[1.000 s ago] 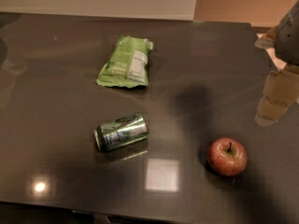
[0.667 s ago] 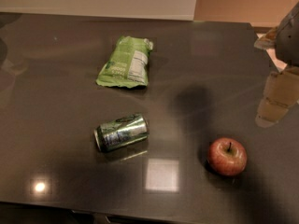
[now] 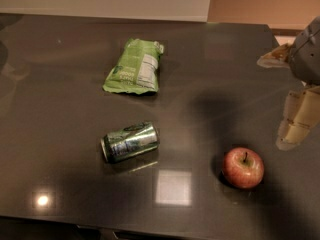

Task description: Move apple near green rice chip bag

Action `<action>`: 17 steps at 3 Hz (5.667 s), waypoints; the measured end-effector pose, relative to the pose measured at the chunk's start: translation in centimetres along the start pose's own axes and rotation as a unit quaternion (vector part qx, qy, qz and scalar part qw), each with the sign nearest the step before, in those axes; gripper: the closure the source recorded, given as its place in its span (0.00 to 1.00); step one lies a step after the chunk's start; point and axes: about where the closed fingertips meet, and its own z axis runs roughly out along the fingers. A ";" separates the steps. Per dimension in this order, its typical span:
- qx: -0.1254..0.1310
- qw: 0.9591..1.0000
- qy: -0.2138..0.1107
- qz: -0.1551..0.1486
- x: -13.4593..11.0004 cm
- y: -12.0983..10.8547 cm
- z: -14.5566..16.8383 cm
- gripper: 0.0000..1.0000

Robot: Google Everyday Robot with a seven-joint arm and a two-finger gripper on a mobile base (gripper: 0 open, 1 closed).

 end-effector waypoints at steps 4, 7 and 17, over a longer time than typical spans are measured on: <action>-0.080 0.992 -0.035 -0.096 0.4 6.0 6.4 0.00; -0.109 0.987 -0.031 -0.110 0.9 7.7 8.9 0.18; 0.013 0.993 -0.030 0.112 -11.9 -19.3 15.2 1.00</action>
Offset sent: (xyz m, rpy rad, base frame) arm -0.0523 0.0154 -0.0586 0.0263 0.1195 0.2580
